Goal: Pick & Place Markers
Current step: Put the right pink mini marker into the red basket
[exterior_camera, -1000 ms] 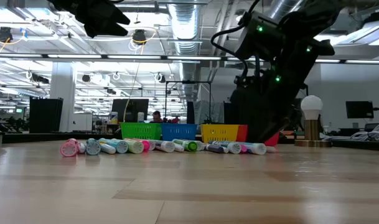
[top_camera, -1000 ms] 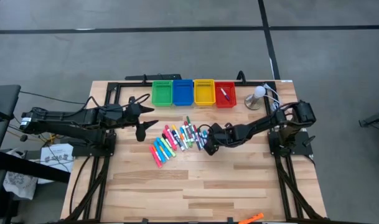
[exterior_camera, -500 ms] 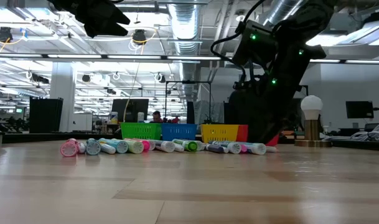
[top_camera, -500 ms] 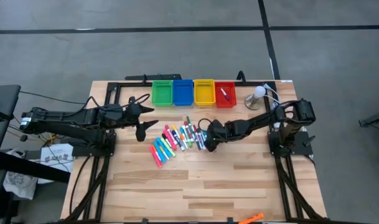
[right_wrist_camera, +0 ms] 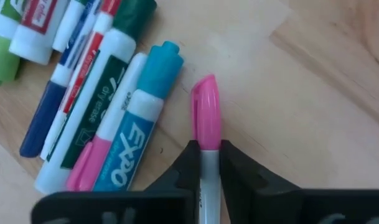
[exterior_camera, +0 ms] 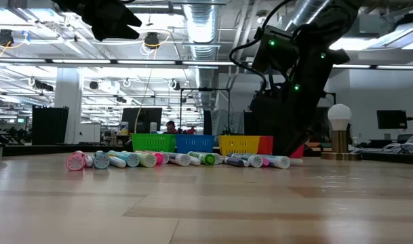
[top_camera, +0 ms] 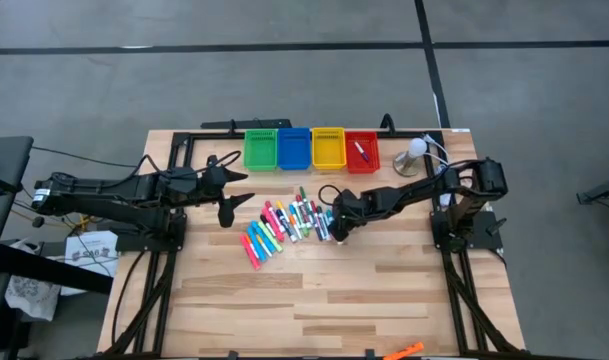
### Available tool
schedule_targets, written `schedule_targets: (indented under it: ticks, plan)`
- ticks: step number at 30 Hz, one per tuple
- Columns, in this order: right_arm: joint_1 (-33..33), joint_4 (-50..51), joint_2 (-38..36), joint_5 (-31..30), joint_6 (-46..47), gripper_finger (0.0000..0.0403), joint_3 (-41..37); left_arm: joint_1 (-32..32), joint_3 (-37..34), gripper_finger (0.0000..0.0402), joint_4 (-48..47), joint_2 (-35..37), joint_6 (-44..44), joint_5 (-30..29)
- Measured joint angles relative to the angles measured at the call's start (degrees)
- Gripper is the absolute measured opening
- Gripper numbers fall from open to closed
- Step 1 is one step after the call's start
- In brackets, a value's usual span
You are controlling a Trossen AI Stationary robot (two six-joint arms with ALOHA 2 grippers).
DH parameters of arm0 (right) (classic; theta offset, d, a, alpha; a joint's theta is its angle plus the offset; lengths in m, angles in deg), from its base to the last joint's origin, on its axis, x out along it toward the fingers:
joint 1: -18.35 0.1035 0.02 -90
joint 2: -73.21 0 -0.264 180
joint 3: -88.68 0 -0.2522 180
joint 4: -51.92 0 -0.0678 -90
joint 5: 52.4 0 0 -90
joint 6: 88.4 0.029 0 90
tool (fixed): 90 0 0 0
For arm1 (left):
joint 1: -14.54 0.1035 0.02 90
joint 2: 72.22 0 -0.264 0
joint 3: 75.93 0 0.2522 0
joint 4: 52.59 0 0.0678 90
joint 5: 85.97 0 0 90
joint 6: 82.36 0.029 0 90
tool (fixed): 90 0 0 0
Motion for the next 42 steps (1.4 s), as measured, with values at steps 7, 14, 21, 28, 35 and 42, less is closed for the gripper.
schedule_targets:
  ticks: [7, 14, 21, 28, 35, 42]
  plan:
    - [-0.3, 4.5, -1.1, -0.7, -0.1, 0.0048, 2.2, 0.0, 0.0, 0.0260, 0.0, 0.0, 0.0, 0.0]
    - [-1.1, 9.2, -1.3, -1.0, -4.0, 0.0034, 6.4, 0.0, 0.0, 0.0260, 0.0, 0.0, 0.0, 0.0]
    - [-5.0, 13.1, -1.3, -1.3, -10.8, 0.0047, 11.8, 0.0, 0.0, 0.0260, 0.0, 0.0, 0.0, 0.0]
    - [-11.7, 20.4, -1.3, -1.9, -15.7, 0.0037, 17.7, 0.0, 0.0, 0.0260, 0.0, 0.0, -0.2, 0.0]
    - [-20.5, 27.4, -1.4, -4.0, -19.5, 0.0048, 22.7, 0.0, 0.0, 0.0260, 0.0, 0.0, -0.3, 0.0]
    - [-28.5, 26.6, -1.3, -8.2, -22.6, 0.0045, 23.8, 0.0, 0.0, 0.0260, 0.0, 0.0, -0.2, 0.0]
